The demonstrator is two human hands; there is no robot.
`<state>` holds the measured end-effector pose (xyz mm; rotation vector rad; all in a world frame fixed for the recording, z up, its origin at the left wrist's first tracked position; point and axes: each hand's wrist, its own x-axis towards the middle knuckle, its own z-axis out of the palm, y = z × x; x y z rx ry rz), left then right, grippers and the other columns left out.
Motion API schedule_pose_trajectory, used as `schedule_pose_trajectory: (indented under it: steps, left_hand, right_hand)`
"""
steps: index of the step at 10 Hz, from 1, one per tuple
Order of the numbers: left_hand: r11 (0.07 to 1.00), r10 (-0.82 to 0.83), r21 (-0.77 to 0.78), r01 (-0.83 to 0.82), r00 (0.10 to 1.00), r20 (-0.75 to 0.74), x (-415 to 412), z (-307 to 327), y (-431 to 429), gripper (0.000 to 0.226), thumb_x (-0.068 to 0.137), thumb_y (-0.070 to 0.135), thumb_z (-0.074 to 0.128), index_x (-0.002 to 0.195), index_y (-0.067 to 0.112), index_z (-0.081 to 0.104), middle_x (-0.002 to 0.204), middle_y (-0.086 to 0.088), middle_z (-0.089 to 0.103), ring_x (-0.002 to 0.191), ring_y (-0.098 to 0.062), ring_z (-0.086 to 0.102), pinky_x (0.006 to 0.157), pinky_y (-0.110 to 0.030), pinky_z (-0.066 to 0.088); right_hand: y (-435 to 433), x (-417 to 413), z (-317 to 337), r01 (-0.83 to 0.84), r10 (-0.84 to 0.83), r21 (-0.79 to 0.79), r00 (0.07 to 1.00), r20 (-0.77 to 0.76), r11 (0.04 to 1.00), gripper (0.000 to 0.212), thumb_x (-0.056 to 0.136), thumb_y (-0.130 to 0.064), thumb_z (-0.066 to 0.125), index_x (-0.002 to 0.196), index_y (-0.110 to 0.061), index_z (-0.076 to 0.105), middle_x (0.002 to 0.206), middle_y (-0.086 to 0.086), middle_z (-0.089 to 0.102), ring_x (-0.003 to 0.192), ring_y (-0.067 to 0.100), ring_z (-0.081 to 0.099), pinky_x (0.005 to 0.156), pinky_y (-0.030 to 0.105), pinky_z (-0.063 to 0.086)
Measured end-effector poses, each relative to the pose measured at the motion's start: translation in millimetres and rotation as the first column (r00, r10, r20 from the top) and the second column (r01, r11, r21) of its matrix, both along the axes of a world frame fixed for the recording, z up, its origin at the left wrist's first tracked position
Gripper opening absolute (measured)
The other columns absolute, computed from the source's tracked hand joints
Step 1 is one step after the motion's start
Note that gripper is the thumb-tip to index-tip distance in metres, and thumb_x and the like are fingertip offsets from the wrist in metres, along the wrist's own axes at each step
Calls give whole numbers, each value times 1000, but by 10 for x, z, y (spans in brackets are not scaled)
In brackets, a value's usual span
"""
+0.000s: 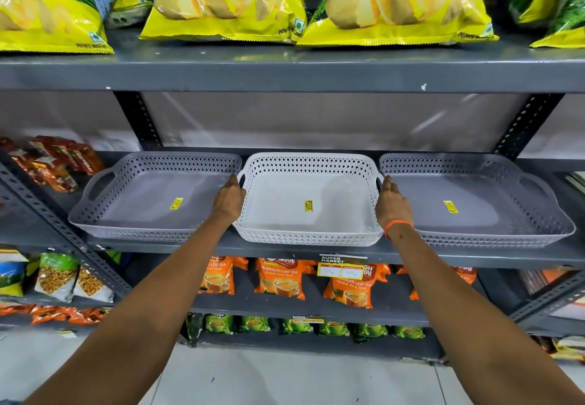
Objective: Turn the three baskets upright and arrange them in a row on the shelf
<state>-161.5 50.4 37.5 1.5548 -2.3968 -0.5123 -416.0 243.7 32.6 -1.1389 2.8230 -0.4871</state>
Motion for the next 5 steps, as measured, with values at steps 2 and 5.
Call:
schedule_pose_trajectory:
  steps: [2,5]
  left_hand:
    - [993,-9,-108,42,955,295,-78,273,359,62,97,24,35,143,-7,8,154,-24,16,143,-35,18,118,-45,19]
    - [841,-513,-8,540,802,306,-333,1840,1459,21,87,9,47,89,-3,64,102,-23,71,91,-30,66,79,-34,52]
  right_hand:
    - [43,77,143,-6,6,9,1000,-19,1000,57,98,-24,33,143,1,10,149,24,25,136,39,25,111,50,29]
    - [647,934,2038,-443,431,271,896,108,854,25,92,-7,39,89,2,62,106,29,65,87,35,61,71,29,52]
